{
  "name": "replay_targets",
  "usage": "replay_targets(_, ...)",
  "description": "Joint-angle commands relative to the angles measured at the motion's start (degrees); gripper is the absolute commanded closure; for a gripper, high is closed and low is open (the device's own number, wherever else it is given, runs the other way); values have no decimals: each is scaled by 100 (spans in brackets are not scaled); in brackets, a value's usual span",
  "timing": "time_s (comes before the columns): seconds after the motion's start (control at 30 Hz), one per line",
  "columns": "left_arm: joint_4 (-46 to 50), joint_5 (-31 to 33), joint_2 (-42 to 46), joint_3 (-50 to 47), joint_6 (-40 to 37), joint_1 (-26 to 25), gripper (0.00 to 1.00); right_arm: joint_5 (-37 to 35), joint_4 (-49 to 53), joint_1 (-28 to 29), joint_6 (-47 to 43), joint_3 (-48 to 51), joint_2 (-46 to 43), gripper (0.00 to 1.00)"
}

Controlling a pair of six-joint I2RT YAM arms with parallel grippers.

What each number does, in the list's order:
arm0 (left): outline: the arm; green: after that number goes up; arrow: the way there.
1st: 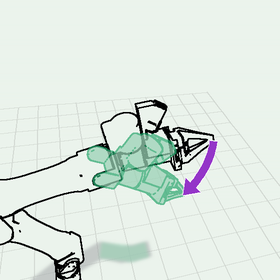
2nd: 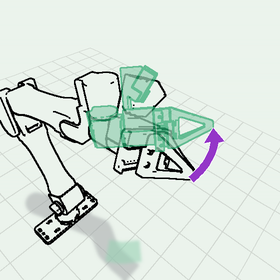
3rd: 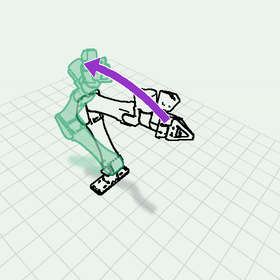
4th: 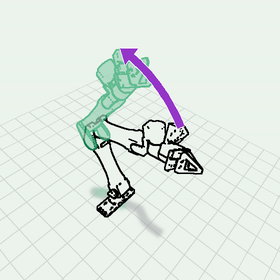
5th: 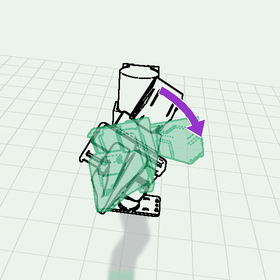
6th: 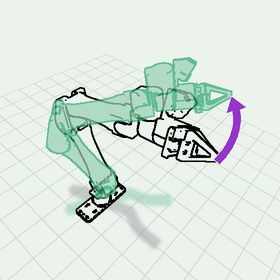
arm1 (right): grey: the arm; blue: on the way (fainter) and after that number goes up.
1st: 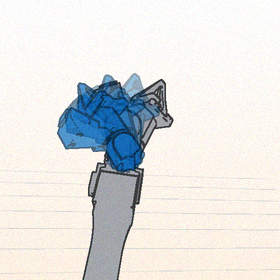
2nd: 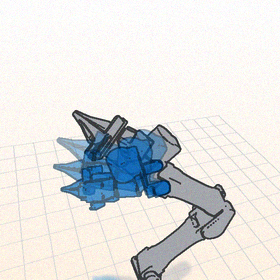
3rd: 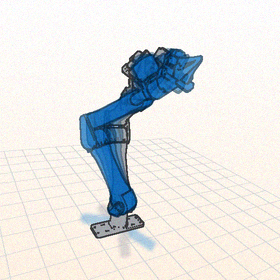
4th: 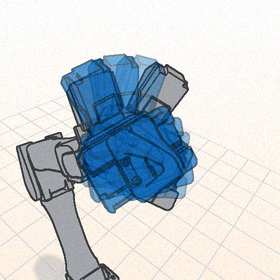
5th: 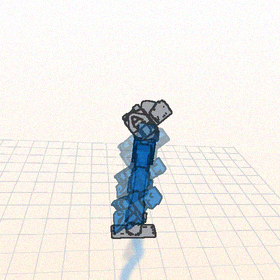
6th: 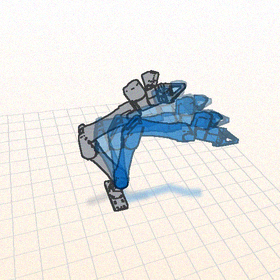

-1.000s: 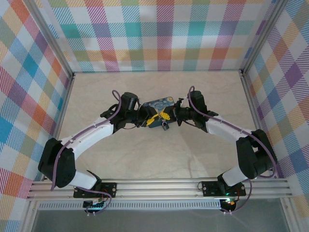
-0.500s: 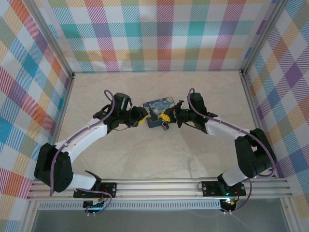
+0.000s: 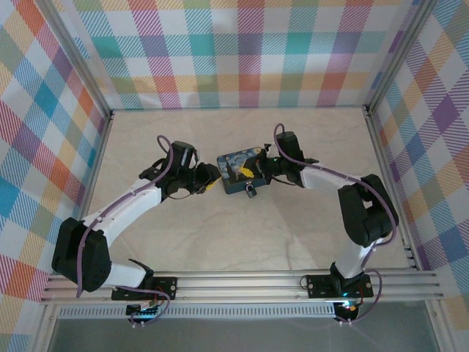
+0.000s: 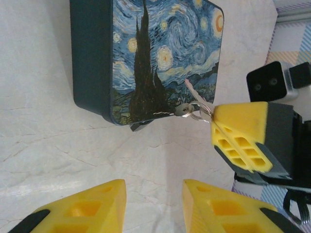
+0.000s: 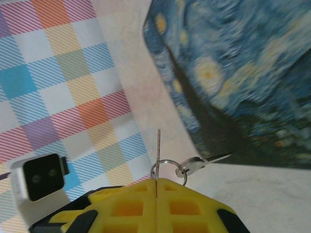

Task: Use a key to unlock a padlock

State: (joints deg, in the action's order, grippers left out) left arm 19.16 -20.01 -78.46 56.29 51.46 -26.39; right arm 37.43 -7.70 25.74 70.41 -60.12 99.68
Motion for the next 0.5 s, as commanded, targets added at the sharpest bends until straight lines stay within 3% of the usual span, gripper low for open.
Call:
replay_targets(0.0,181,81,159,150,-248,116,65,380,-78,-145,-719,-22,123,98)
replay_targets(0.2,-25,-713,-134,555,-320,243,65,1208,-728,-192,-1109,86,-39,98)
replay_targets(0.47,-680,-1674,-336,832,251,363,63,2360,-934,-192,-1927,247,-553,99)
